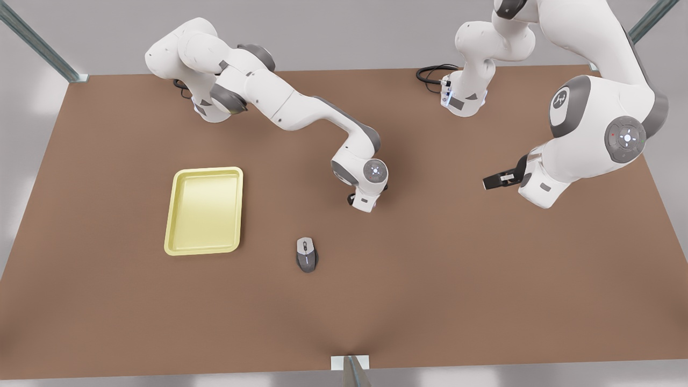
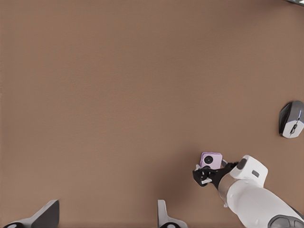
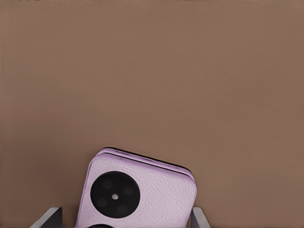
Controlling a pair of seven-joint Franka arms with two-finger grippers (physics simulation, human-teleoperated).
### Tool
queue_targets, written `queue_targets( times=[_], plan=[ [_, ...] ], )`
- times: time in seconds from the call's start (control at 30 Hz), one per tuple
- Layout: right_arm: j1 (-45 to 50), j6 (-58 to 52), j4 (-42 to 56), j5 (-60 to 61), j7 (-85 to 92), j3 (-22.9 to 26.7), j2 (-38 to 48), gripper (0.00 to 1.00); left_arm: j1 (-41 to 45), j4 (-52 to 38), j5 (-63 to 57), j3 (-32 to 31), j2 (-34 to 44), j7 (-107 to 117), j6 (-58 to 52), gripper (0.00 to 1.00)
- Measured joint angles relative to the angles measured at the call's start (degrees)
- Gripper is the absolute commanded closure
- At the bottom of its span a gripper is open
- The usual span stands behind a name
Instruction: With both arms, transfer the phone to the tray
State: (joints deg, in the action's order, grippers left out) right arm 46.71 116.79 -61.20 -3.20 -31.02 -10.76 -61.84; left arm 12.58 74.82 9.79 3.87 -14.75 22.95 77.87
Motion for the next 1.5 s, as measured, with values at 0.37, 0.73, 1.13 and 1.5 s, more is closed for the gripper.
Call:
queue_targets(
  times=[0.37,0.73,1.13,1.5],
  plan=[
    [0.19,2.26,-1.27,-0.03,1.83,0.06,0.02,0.14,0.02,0.00,0.00,0.00,0.07,-0.03,-0.46,0.00],
    [-3.71,2.05,-2.48,-0.30,2.76,0.48,4.51,0.17,0.02,0.00,0.05,0.00,0.17,-0.05,-0.69,0.00],
    [-38.04,9.83,-48.22,-0.56,14.27,0.66,35.25,0.19,0.08,-0.04,0.08,-0.41,0.12,-0.07,-0.73,0.00],
    [-50.51,18.34,-55.20,-0.64,30.66,1.27,38.71,0.00,0.16,-0.03,0.08,-0.52,0.05,-0.08,-0.75,0.00]
  ],
)
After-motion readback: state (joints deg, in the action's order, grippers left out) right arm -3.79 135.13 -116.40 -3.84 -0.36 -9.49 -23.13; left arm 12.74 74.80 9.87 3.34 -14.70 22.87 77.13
